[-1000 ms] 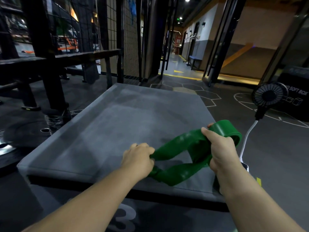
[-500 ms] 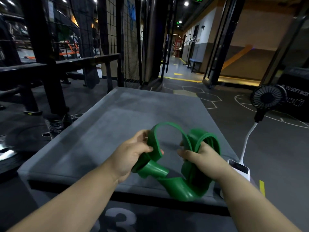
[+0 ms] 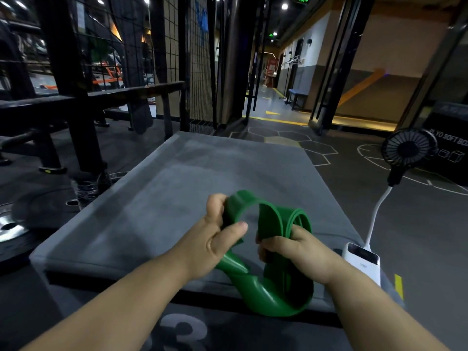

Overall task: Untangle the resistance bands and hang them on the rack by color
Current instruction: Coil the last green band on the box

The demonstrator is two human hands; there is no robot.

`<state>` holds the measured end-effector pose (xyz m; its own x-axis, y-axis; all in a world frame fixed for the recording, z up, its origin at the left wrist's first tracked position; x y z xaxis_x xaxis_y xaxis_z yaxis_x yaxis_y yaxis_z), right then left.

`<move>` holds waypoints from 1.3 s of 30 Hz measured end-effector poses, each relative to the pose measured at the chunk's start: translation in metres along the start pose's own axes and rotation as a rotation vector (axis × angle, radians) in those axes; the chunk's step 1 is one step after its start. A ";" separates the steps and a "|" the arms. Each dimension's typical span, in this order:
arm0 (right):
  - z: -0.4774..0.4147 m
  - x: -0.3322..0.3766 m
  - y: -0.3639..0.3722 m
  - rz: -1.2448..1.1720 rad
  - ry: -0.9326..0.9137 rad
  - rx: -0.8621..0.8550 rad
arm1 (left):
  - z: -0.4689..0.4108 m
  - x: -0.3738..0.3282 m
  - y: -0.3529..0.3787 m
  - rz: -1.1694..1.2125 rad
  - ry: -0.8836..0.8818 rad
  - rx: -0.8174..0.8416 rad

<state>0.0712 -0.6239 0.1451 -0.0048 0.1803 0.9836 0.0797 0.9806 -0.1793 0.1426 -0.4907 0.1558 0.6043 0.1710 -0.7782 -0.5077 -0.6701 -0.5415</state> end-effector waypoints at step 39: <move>0.020 0.003 0.059 -0.131 0.252 0.646 | -0.016 0.014 -0.002 0.259 -0.135 0.053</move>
<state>0.0556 -0.5639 0.1370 0.2636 0.1107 0.9582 -0.5135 0.8570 0.0423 0.1619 -0.4989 0.1507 0.3656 0.0961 -0.9258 -0.6675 -0.6661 -0.3327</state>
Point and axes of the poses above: each hand's wrist, its own z-axis away from the middle knuckle, its own y-axis out of the palm, x = y × z, the point moved 7 cm from there along -z, towards the middle knuckle, and after that the axes turned 12 degrees about -z, right-handed, at the moved point
